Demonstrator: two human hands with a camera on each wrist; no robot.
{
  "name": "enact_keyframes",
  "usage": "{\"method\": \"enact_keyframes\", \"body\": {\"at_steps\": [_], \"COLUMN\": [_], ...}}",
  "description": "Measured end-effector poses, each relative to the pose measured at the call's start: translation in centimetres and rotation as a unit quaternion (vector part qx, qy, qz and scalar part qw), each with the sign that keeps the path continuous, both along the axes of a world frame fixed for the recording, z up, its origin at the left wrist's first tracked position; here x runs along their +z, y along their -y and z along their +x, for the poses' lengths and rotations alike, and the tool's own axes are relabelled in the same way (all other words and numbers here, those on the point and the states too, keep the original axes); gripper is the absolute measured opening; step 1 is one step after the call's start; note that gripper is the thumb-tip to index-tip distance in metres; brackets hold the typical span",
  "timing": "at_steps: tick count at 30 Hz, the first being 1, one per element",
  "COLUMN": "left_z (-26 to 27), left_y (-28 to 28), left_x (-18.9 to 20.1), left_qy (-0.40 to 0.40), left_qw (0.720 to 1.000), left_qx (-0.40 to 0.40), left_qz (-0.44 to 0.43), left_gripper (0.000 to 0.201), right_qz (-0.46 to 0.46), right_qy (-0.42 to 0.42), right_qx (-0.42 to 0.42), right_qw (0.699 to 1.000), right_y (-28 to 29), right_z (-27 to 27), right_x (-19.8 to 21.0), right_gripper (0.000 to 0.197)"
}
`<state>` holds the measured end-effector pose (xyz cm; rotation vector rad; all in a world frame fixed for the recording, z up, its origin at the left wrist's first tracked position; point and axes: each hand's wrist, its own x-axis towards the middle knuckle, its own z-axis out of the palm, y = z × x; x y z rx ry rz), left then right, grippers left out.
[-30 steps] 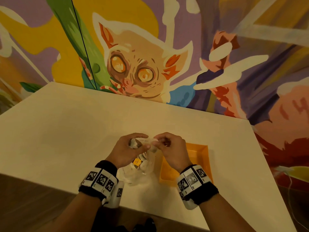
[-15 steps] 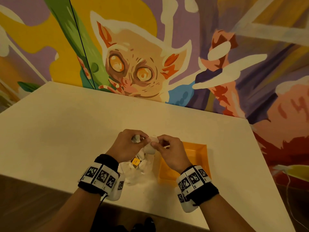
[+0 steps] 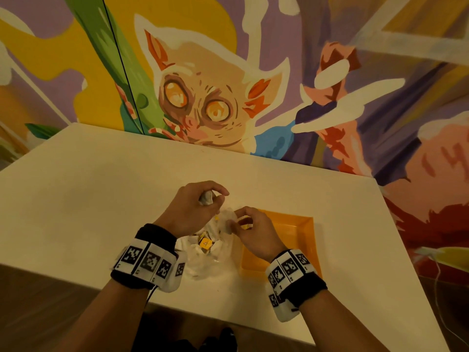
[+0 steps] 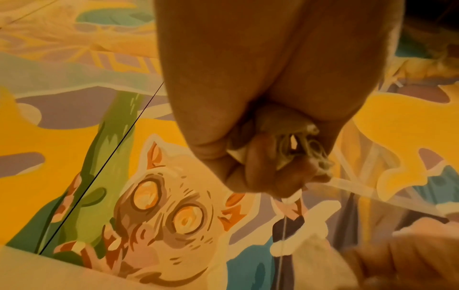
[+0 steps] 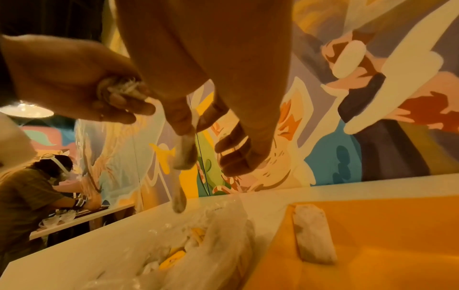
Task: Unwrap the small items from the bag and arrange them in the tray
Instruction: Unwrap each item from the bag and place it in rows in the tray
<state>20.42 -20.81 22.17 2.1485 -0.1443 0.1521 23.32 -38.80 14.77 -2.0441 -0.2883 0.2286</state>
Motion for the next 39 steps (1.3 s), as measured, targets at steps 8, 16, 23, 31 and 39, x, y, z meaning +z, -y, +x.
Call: {"method": "enact_keyframes", "body": {"at_steps": [8,16,23,31,39], "left_z": [0.0,-0.2,0.4,-0.5,-0.2], "left_y": [-0.7,-0.1,-2.2,-0.1,0.6], "left_x": [2.2,2.9,0.7,-2.1,-3.9], "left_qy": [0.017,0.016,-0.015,-0.102,-0.120], "left_qw": [0.999,0.997,0.998,0.980,0.881], "left_qx": [-0.018,-0.036,0.048,0.042,0.154], "left_qz": [-0.021,-0.068,-0.050,-0.163,-0.431], "left_gripper": [0.013,0.012,0.007,0.020,0.013], "right_qz": [0.080,0.026,-0.017,0.055,0.104], "right_qy": [-0.061,-0.028,0.034,0.012,-0.051], "right_qx": [-0.026,0.051,0.026,0.063,0.040], "right_qw": [0.995,0.998,0.999,0.996,0.993], "right_y": [-0.7,-3.2,-3.3,-3.0,-3.2], "right_z": [-0.1,-1.6,0.0,0.2,-1.0], "right_x": [-1.5,-0.9,0.0,2.8,3.9], "right_gripper": [0.015,0.046,0.036,0.015,0.025]}}
